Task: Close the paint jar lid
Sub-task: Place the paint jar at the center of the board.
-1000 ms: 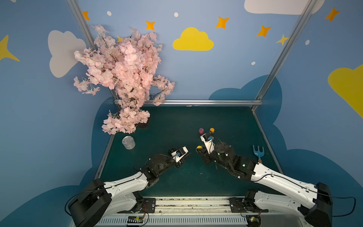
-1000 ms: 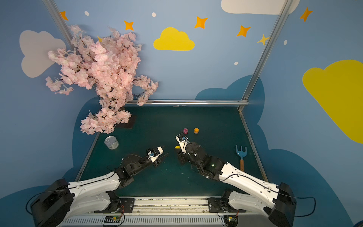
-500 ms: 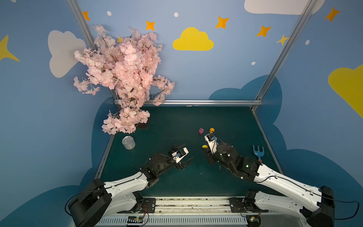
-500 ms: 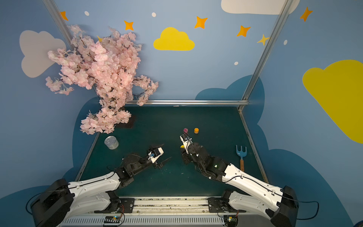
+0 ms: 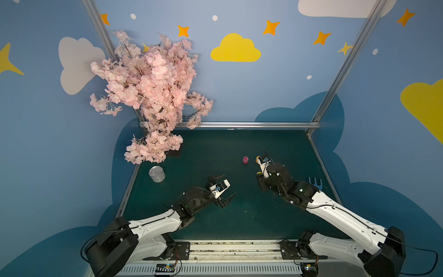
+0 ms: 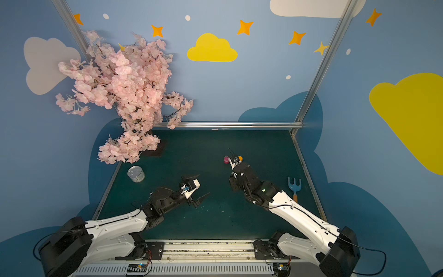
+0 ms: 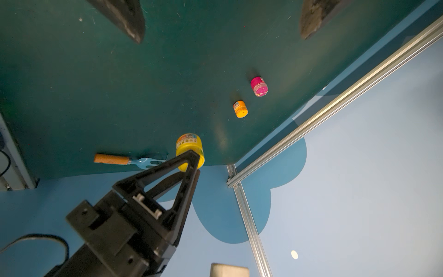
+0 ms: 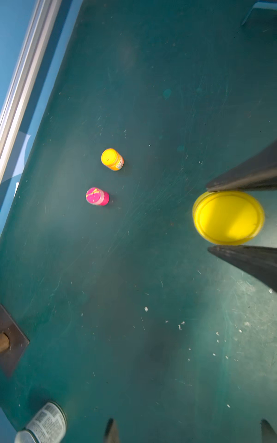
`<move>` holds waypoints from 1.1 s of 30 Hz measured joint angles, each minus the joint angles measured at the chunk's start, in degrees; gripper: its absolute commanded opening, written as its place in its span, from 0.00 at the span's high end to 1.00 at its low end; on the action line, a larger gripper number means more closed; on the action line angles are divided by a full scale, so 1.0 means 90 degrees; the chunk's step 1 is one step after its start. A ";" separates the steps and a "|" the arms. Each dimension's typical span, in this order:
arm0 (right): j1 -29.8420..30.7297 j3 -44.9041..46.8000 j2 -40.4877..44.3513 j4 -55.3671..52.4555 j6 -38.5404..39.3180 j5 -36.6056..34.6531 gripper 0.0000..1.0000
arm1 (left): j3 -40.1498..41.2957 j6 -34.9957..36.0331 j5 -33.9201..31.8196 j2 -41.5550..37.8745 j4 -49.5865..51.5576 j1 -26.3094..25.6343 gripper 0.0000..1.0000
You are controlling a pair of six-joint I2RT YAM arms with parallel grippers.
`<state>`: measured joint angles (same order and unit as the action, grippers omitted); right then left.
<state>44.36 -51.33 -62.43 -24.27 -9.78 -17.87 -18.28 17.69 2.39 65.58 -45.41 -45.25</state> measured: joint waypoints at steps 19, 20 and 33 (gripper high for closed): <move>-0.3638 -0.0721 -0.2351 0.0848 -0.0078 0.2317 1.00 | -0.0865 -0.0957 -0.0845 0.1350 0.0566 0.0155 0.00; -0.3677 -0.0891 -0.2594 0.0855 -0.0080 0.2392 1.00 | -0.0865 -0.0979 -0.0792 0.1345 0.0568 0.0165 0.00; -0.3910 -0.2560 -0.5185 0.0874 -0.0228 0.2756 1.00 | -0.0867 -0.1183 -0.0639 0.1382 0.0576 0.0274 0.00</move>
<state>9.17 -74.37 -109.10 -16.40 -11.84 6.94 -26.09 7.05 -3.36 78.02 -40.23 -42.78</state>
